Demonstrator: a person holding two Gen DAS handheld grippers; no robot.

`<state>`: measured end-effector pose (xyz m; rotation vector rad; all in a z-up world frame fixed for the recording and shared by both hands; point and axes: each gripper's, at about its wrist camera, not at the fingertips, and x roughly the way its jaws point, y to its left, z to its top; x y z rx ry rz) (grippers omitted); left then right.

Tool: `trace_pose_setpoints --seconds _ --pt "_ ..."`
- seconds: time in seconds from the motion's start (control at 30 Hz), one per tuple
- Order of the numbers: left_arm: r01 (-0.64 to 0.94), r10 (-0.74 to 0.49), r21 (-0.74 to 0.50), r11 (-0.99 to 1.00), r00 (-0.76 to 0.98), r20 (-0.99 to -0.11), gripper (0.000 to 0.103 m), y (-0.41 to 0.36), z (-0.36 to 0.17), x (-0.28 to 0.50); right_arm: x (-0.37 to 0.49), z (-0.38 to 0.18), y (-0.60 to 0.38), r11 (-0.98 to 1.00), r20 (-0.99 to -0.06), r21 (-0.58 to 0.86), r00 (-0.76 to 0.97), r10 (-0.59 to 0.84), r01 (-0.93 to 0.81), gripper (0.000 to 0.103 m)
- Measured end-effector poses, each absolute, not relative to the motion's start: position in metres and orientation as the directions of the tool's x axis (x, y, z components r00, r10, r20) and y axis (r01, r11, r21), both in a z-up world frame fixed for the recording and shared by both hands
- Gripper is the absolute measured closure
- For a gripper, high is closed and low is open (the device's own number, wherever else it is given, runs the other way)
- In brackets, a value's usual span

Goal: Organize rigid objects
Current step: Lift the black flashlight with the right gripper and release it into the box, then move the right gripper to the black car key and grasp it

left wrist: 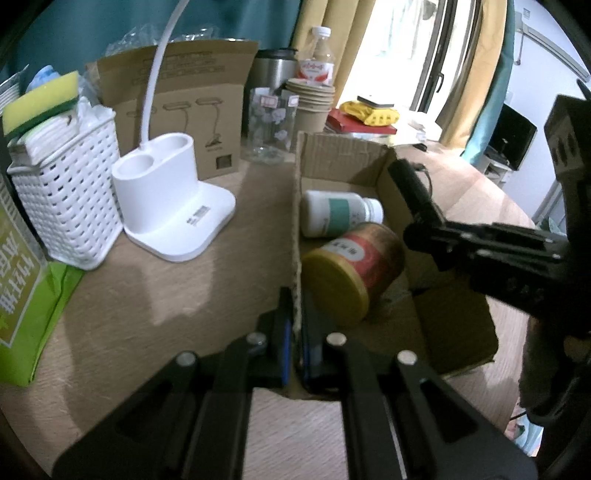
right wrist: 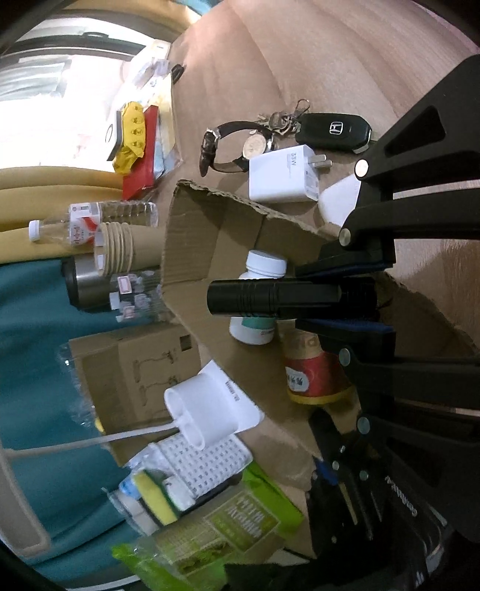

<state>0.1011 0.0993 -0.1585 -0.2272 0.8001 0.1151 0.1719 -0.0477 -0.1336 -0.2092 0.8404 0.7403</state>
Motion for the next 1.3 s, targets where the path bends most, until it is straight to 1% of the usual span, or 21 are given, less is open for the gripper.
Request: trace_pose_setpoints --seconds 0.13,0.27,0.6,0.63,0.77,0.8,0.83,1.07,1.13,1.3 --pt "-0.187 0.017 -0.157 0.97 0.693 -0.721 0.099 0.099 -0.159 0.102 0.17 -0.136 -0.043 0.751 -0.752 0.062 0.465 0.468 -0.657 0.082" --pt "-0.186 0.017 -0.156 0.97 0.693 -0.721 0.099 0.098 -0.158 0.102 0.169 -0.136 -0.042 0.766 -0.755 0.043 0.481 0.445 -0.641 0.082" --pt "-0.188 0.019 -0.155 0.97 0.693 -0.721 0.099 0.098 -0.159 0.101 0.167 -0.13 -0.052 0.769 -0.74 0.094 0.473 0.478 -0.632 0.081" --pt "-0.19 0.019 -0.156 0.969 0.692 -0.721 0.099 0.099 -0.159 0.101 0.167 -0.127 -0.055 0.769 -0.735 0.105 0.472 0.488 -0.631 0.074" --pt "-0.189 0.021 -0.154 0.97 0.693 -0.721 0.099 0.098 -0.159 0.101 0.165 -0.116 -0.064 0.764 -0.711 0.127 0.479 0.515 -0.632 0.059" --pt "-0.19 0.022 -0.153 0.97 0.692 -0.721 0.099 0.098 -0.159 0.101 0.164 -0.112 -0.067 0.767 -0.702 0.125 0.49 0.516 -0.629 0.052" --pt "-0.191 0.021 -0.154 0.969 0.692 -0.722 0.099 0.099 -0.16 0.101 0.164 -0.109 -0.069 0.77 -0.696 0.125 0.497 0.518 -0.626 0.048" --pt "-0.193 0.023 -0.154 0.969 0.692 -0.722 0.099 0.099 -0.161 0.101 0.171 -0.094 -0.096 0.812 -0.667 0.107 0.564 0.487 -0.575 0.045" --pt "-0.193 0.023 -0.154 0.969 0.691 -0.722 0.099 0.099 -0.16 0.101 0.173 -0.093 -0.103 0.823 -0.663 0.099 0.58 0.474 -0.559 0.04" --pt "-0.192 0.022 -0.154 0.969 0.691 -0.722 0.099 0.099 -0.16 0.101 0.18 -0.091 -0.122 0.848 -0.659 0.093 0.607 0.445 -0.522 0.039"
